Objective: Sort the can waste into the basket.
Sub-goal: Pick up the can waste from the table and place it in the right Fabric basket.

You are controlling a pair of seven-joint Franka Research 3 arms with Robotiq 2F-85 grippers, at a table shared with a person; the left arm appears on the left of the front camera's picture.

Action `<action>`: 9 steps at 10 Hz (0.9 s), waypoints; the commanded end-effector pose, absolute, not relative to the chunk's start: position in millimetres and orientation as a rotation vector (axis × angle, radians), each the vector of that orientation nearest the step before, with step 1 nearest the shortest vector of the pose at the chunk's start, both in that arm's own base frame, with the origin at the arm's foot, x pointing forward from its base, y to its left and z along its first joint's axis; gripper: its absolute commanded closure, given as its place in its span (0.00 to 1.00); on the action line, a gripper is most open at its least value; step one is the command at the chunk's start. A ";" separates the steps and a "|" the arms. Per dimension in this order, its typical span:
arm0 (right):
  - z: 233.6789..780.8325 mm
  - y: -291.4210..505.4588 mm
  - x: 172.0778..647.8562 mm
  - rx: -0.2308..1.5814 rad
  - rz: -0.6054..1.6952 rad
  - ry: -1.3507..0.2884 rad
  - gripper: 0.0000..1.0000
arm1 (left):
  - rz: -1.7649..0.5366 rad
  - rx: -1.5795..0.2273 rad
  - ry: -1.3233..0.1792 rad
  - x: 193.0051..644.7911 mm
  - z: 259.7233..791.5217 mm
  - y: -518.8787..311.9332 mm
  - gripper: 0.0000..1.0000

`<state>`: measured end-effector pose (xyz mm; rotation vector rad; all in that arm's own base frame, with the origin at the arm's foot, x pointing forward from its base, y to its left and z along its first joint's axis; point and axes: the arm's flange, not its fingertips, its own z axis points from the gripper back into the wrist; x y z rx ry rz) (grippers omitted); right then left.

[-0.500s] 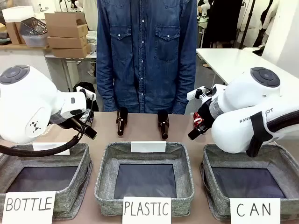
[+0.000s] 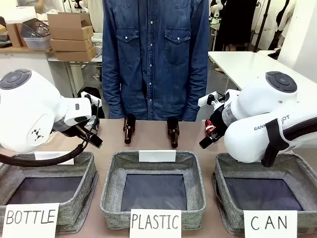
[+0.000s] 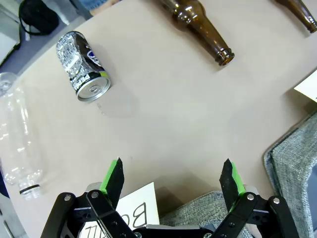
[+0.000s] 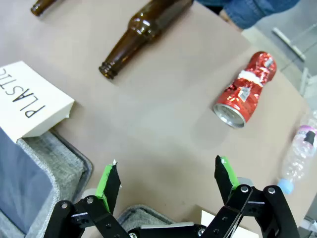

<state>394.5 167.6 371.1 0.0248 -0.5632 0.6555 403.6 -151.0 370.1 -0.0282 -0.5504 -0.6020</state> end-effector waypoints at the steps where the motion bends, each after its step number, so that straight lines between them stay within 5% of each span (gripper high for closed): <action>1: 371.1 167.5 394.5 0.025 0.655 -0.564 0.00 | -0.602 -0.028 -0.551 403.5 370.2 -151.0 0.00; 9: 371.1 167.5 394.5 0.025 0.655 -0.564 0.00 | -0.602 -0.028 -0.551 403.5 370.2 -151.0 0.00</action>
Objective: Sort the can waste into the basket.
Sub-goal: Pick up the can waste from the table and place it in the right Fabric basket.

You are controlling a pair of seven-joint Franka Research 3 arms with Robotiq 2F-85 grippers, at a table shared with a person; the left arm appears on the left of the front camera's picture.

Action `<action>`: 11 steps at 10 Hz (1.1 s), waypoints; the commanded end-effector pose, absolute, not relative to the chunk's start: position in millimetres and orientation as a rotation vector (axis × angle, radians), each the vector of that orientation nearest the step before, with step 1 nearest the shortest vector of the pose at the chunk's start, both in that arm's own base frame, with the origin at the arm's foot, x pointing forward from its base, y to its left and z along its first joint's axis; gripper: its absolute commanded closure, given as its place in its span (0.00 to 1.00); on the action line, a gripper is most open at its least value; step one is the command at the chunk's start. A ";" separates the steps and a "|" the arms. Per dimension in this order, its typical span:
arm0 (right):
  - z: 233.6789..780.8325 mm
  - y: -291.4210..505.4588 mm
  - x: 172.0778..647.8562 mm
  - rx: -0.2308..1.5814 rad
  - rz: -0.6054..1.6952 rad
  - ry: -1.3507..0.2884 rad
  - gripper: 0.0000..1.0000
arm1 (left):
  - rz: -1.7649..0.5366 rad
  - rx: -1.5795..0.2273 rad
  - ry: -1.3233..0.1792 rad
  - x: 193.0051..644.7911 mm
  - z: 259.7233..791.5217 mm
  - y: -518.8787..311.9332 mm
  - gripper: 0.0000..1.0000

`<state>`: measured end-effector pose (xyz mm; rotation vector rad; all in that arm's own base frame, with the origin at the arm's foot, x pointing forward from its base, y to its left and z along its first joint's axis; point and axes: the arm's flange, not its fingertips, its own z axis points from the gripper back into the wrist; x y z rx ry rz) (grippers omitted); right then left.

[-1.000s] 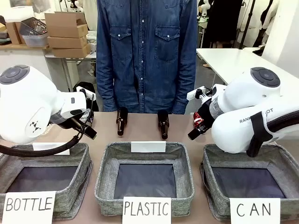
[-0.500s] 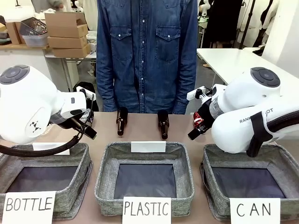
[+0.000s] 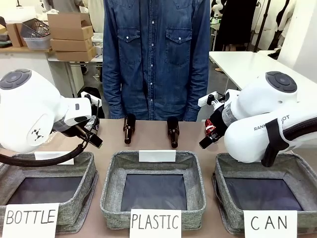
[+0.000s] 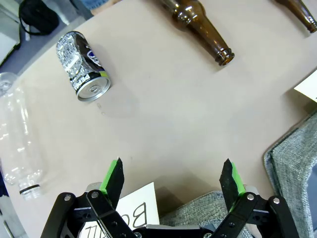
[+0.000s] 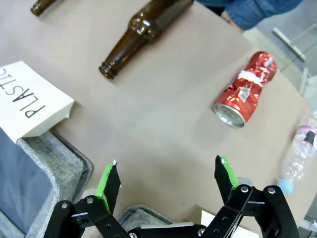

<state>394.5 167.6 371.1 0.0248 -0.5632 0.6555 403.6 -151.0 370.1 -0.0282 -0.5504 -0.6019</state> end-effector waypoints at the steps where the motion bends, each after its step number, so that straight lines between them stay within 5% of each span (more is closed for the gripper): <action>1: 371.1 167.6 394.5 0.025 0.655 -0.563 0.00 | -0.602 -0.028 -0.550 403.6 370.1 -151.0 0.00; 4: 451.6 140.8 342.5 0.078 0.682 -0.595 0.00 | -0.672 -0.037 -0.487 354.6 465.2 -130.9 0.00; 6: 487.7 114.2 285.6 0.057 0.764 -0.717 0.00 | -0.742 -0.014 -0.653 295.1 523.5 -105.9 0.00; 8: 490.9 108.4 256.4 0.000 0.755 -0.815 0.00 | -0.814 0.002 -0.743 279.8 520.6 -113.2 0.00; 9: 525.6 143.3 332.9 0.038 0.716 -0.731 0.00 | -0.728 0.003 -0.646 314.6 543.5 -120.8 0.00; 11: 557.1 134.4 309.9 0.031 0.727 -0.793 0.00 | -0.771 0.009 -0.716 291.8 570.8 -118.3 0.00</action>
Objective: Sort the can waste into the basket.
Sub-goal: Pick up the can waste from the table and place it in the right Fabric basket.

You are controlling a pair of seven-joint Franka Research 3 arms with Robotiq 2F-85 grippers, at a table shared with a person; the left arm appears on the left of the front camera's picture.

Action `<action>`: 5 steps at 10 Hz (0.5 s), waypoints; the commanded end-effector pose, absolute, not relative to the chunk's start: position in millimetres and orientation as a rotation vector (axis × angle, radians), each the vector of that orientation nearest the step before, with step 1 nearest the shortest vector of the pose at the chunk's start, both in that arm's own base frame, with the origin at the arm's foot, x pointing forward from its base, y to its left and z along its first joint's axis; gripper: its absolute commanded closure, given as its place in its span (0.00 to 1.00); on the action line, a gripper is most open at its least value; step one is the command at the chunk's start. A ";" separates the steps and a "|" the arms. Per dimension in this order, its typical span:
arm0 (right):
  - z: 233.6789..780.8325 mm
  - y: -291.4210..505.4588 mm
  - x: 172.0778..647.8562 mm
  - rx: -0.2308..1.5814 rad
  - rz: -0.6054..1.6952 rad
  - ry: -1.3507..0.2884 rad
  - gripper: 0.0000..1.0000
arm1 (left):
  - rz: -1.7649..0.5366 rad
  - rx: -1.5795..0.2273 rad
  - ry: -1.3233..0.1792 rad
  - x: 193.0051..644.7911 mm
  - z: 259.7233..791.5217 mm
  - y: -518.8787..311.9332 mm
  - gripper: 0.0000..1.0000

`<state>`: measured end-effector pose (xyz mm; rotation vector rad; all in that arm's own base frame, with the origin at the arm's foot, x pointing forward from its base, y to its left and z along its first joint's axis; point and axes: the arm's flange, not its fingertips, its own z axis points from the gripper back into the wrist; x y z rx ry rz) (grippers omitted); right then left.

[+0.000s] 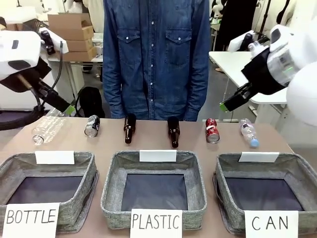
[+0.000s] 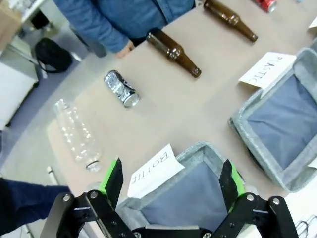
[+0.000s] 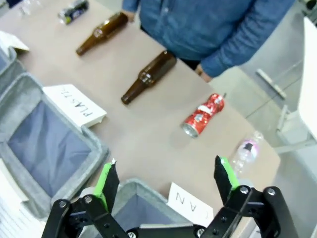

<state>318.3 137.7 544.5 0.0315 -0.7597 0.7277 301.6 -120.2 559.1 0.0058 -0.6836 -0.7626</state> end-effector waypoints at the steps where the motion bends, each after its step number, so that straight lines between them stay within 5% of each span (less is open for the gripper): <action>1: 551.9 131.2 313.5 0.184 0.705 -0.753 0.00 | -0.798 -0.153 -0.630 295.4 570.4 -114.3 0.00; 3: 552.1 107.6 312.2 0.588 0.543 -0.610 0.00 | -0.660 -0.545 -0.440 308.8 580.2 -78.6 0.00; 5: 550.3 64.9 307.5 0.943 0.343 -0.444 0.00 | -0.456 -0.996 -0.425 324.5 571.4 -19.2 0.00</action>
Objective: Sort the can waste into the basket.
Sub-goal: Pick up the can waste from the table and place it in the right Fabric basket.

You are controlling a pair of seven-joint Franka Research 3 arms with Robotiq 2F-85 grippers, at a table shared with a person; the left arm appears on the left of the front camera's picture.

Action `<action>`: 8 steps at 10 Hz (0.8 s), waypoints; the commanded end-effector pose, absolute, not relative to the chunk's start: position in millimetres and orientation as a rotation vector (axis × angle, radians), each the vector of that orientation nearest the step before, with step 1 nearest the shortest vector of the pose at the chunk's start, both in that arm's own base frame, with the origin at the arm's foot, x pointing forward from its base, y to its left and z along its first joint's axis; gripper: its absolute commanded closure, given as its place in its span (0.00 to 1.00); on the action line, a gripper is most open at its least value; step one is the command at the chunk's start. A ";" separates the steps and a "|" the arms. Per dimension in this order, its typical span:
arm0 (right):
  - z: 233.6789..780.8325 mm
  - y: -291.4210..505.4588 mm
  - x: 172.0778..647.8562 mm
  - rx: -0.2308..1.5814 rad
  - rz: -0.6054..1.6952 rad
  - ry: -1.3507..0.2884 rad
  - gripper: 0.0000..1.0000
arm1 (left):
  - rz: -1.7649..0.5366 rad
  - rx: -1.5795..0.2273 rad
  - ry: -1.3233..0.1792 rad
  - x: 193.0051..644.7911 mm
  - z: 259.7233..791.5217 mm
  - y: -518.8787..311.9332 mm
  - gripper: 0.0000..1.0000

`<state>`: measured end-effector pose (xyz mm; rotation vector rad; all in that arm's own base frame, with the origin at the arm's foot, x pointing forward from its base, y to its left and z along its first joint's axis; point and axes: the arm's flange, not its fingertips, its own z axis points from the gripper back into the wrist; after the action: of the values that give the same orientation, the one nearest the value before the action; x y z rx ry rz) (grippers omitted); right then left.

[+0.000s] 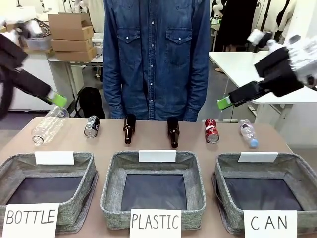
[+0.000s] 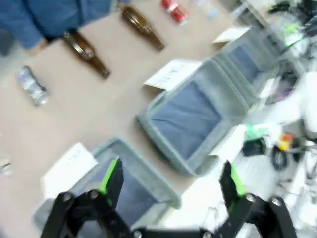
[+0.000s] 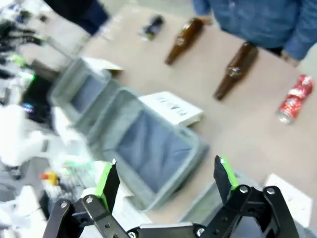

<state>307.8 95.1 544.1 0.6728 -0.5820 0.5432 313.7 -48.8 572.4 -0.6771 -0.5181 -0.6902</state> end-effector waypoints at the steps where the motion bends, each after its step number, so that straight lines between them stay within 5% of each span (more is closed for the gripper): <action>1: 546.8 40.5 307.5 1.033 0.234 -0.433 0.00 | -0.302 -1.126 -0.435 331.0 561.1 8.3 0.00; 3: 535.1 -9.0 311.2 1.171 0.056 -0.473 0.00 | 0.002 -1.277 -0.500 330.6 543.5 51.3 0.00; 6: 521.9 -52.7 316.6 1.220 -0.127 -0.532 0.00 | 0.171 -1.427 -0.630 326.0 539.8 80.8 0.00; 7: 519.2 -59.2 312.7 1.094 -0.218 -0.604 0.00 | 0.170 -1.389 -0.667 324.4 544.5 80.7 0.00; 8: 523.2 -62.5 312.4 1.248 -0.101 -0.503 0.00 | 0.120 -1.212 -0.650 322.9 547.6 71.6 0.00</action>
<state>316.3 -74.8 517.8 1.1984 -0.5251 -0.1875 330.4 97.4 540.1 -1.3532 -0.6297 0.1773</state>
